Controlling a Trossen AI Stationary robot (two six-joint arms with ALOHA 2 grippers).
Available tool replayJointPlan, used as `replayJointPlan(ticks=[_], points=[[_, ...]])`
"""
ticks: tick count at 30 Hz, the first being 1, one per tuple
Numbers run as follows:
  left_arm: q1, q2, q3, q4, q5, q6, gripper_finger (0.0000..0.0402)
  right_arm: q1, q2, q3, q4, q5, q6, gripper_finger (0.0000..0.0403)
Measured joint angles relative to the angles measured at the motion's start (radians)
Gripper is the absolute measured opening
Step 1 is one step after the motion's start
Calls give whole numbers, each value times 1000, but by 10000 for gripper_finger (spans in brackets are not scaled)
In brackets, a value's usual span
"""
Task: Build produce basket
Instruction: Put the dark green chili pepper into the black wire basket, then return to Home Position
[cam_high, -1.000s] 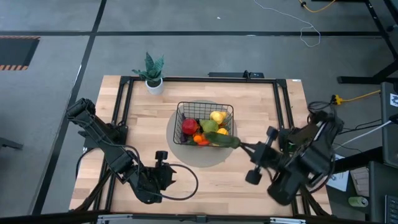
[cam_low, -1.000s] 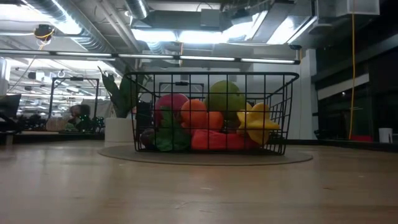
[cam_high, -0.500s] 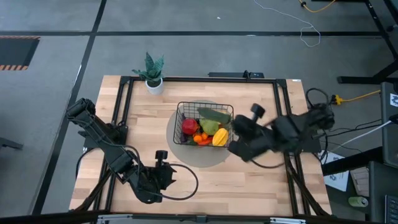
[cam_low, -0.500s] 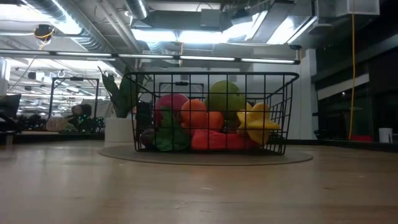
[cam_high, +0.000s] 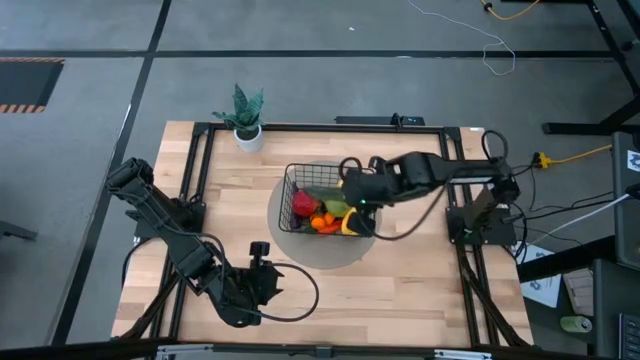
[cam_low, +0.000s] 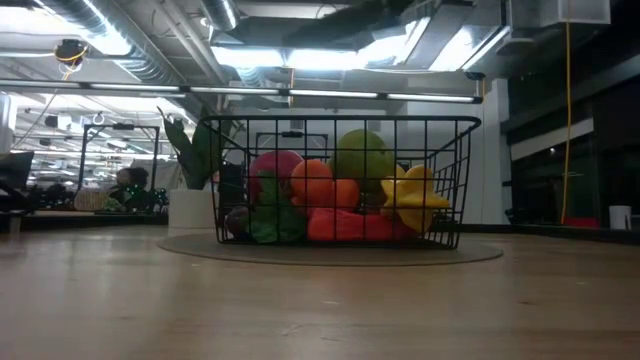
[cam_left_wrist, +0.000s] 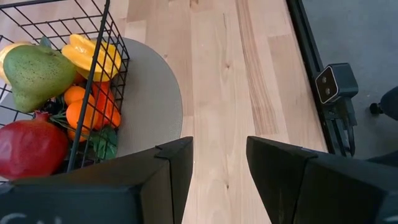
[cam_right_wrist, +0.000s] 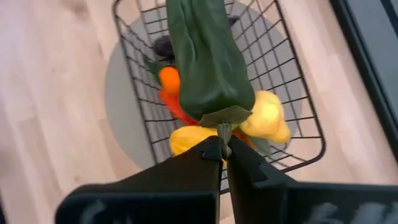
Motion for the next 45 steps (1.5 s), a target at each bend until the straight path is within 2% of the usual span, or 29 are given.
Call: replayJointPlan(ticks=[2,6,8,10,14,20,33,45], points=[[0,0,0,0,0,0,137,-19,11,0,2,-37,-31,2],[0,0,0,-3,0,0,137,-50,25,-1,12,-181,-133,2],[0,0,0,-3,0,0,137,-60,27,-1,12,-197,-156,2],[0,0,0,-4,0,0,137,-70,28,-1,12,-174,-160,2],[0,0,0,-4,0,0,137,-85,29,-1,10,-61,-157,5],[0,0,0,-4,0,0,137,-87,29,-1,11,54,-154,25],[0,0,0,-4,0,0,137,-87,29,-1,20,56,-130,83],[0,0,0,-1,-6,0,137,-38,29,-1,-52,67,-121,87]])
